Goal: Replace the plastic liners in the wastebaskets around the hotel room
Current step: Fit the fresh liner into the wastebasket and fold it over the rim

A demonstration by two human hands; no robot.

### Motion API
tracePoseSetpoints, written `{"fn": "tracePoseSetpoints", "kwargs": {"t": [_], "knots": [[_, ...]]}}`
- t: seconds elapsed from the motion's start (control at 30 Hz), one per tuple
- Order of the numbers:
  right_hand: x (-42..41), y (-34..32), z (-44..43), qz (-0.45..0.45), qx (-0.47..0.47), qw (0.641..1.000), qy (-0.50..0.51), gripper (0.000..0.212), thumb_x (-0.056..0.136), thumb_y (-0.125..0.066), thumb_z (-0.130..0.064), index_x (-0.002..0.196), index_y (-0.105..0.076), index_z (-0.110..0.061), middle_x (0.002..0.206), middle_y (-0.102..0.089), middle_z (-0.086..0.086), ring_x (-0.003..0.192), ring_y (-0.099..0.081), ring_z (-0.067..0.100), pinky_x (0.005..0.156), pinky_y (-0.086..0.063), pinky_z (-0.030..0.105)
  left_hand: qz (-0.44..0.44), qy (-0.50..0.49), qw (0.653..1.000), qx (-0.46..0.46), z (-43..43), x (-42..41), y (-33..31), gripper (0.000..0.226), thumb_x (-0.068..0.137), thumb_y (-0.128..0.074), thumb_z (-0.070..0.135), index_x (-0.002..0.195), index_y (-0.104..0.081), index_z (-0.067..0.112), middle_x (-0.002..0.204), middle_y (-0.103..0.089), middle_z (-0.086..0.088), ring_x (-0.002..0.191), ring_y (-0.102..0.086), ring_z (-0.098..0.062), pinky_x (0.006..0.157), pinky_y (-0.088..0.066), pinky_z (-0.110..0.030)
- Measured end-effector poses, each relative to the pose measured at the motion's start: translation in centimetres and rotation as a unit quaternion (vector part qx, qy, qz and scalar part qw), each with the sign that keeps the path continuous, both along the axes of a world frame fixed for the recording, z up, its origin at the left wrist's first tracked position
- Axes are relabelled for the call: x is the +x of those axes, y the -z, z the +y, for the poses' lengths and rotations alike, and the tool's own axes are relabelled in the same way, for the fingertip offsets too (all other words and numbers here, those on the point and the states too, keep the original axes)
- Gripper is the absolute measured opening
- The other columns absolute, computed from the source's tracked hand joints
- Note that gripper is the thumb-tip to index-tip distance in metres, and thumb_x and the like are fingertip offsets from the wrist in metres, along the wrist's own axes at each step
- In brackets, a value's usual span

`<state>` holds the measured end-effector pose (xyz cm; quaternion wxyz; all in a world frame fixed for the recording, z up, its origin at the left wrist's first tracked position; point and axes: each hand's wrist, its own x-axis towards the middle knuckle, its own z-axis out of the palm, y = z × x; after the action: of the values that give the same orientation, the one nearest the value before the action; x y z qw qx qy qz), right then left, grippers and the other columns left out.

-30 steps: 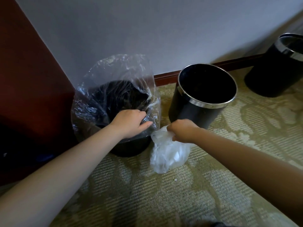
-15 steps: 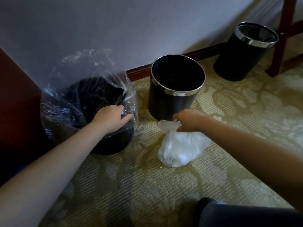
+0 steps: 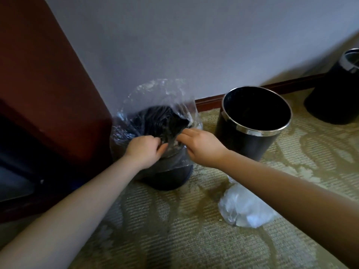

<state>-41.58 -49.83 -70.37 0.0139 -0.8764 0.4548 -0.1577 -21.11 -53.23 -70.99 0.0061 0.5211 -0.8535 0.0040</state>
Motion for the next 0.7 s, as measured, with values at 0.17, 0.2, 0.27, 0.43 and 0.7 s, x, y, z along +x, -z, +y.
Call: {"fn": "tracePoseSetpoints", "kwargs": {"t": [0.17, 0.2, 0.27, 0.43, 0.7], "knots": [[2.1, -0.8, -2.3, -0.073, 0.000, 0.997, 0.031, 0.046, 0.083, -0.053, 0.002, 0.129, -0.056, -0.001, 0.128, -0.057, 0.019, 0.117, -0.053, 0.038, 0.091, -0.048, 0.044, 0.068, -0.053, 0.996, -0.035, -0.9, 2.7, -0.6, 0.020, 0.091, -0.054, 0.031, 0.084, -0.055, 0.012, 0.088, -0.051, -0.005, 0.092, -0.056, -0.029, 0.073, -0.048, -0.040], [2.6, -0.9, -3.1, -0.076, -0.010, 0.996, 0.035, 0.047, 0.082, -0.054, 0.002, 0.128, -0.056, 0.000, 0.131, -0.056, 0.020, 0.120, -0.052, 0.039, 0.097, -0.045, 0.047, 0.087, -0.061, 0.994, -0.036, -1.4, 2.8, -0.9, 0.019, 0.089, -0.056, 0.028, 0.090, -0.059, 0.009, 0.094, -0.054, -0.008, 0.097, -0.055, -0.030, 0.078, -0.048, -0.043], [3.7, -1.1, -4.8, -0.079, -0.031, 0.995, 0.043, 0.045, 0.077, -0.053, 0.001, 0.122, -0.061, 0.001, 0.128, -0.058, 0.022, 0.118, -0.054, 0.041, 0.098, -0.045, 0.051, 0.116, -0.084, 0.989, -0.035, -2.2, 2.2, -1.3, 0.023, 0.087, -0.058, 0.026, 0.101, -0.061, 0.007, 0.107, -0.056, -0.011, 0.106, -0.051, -0.031, 0.086, -0.047, -0.044], [5.5, -2.2, -8.2, -0.104, -0.048, 0.987, 0.113, 0.046, 0.078, -0.048, -0.004, 0.122, -0.061, -0.004, 0.134, -0.055, 0.019, 0.126, -0.048, 0.040, 0.101, -0.040, 0.051, 0.066, -0.114, 0.990, -0.039, -4.1, -0.7, -1.5, 0.045, 0.089, -0.054, 0.029, 0.129, -0.049, 0.012, 0.148, -0.034, -0.008, 0.137, -0.027, -0.028, 0.105, -0.033, -0.044], [5.6, -1.7, -13.3, -0.052, 0.133, 0.975, 0.171, 0.065, 0.092, -0.049, -0.016, 0.152, -0.025, -0.021, 0.156, -0.029, 0.005, 0.140, -0.029, 0.029, 0.110, -0.032, 0.045, 0.062, -0.236, 0.967, 0.079, -7.9, 0.9, -0.6, 0.075, 0.090, -0.056, 0.039, 0.150, -0.015, 0.020, 0.161, -0.003, -0.002, 0.147, 0.001, -0.029, 0.116, -0.012, -0.053]]}}
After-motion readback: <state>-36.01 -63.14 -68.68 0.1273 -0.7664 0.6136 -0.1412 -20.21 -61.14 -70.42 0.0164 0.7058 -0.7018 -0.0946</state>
